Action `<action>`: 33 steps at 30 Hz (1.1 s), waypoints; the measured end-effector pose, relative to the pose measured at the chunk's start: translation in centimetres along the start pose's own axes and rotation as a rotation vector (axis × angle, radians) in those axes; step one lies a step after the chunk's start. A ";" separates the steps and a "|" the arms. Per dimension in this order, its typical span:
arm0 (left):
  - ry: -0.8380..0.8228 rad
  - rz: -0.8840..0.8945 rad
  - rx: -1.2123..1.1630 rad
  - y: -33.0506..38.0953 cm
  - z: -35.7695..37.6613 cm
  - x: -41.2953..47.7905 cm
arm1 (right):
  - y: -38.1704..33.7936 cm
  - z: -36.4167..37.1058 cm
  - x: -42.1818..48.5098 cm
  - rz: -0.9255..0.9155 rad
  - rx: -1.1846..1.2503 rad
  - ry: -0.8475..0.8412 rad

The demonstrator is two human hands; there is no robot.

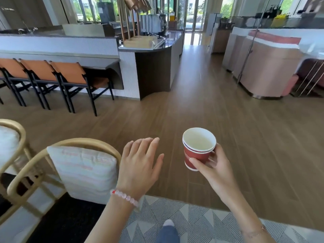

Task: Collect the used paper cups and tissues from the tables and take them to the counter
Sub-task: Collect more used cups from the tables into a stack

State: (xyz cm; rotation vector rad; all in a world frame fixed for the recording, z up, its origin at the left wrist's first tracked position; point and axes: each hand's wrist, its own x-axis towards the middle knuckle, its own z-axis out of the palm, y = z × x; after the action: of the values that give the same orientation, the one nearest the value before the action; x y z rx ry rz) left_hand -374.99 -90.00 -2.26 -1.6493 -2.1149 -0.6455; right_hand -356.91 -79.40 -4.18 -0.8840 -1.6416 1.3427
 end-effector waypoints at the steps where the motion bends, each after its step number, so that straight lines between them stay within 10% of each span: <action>1: 0.003 -0.002 0.005 -0.5 1.1 1.3 | 0.4 0.1 1.7 0.001 0.001 -0.004; 33: 0.032 -0.461 0.300 -20.7 25.4 44.1 | 8.1 14.0 63.4 -0.064 0.121 -0.540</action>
State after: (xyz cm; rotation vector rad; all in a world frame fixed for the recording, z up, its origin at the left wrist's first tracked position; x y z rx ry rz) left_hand -406.04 -44.65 -1.16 -0.9953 -2.4455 -0.4470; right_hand -395.93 -26.92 -3.39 -0.4079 -1.9395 1.7137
